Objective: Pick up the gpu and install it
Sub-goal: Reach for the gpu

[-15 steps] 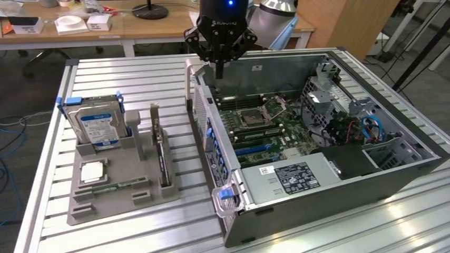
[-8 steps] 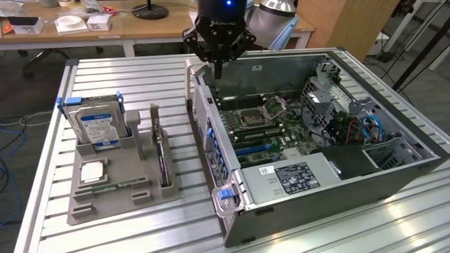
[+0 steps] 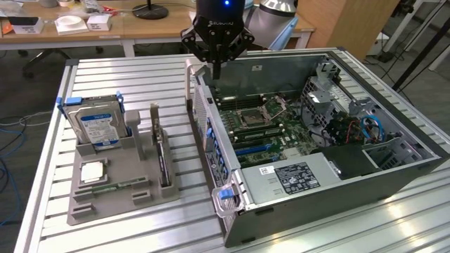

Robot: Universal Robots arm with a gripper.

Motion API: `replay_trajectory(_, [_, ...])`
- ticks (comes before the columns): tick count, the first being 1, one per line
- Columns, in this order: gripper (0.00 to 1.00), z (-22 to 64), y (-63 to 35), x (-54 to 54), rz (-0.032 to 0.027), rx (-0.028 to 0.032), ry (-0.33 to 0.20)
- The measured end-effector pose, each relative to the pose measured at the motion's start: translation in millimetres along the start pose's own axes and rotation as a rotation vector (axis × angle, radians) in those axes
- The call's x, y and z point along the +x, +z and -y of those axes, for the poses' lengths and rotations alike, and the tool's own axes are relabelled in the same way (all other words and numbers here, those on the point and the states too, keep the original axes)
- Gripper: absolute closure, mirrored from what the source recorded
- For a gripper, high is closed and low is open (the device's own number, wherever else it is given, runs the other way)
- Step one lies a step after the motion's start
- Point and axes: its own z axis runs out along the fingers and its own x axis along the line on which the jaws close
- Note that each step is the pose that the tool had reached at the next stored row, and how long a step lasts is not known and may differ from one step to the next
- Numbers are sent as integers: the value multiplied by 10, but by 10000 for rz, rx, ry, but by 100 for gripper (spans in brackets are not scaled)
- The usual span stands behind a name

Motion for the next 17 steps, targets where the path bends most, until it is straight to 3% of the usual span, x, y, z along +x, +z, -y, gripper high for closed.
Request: replay_trajectory(17, [89, 7, -1, 92, 0, -1, 0])
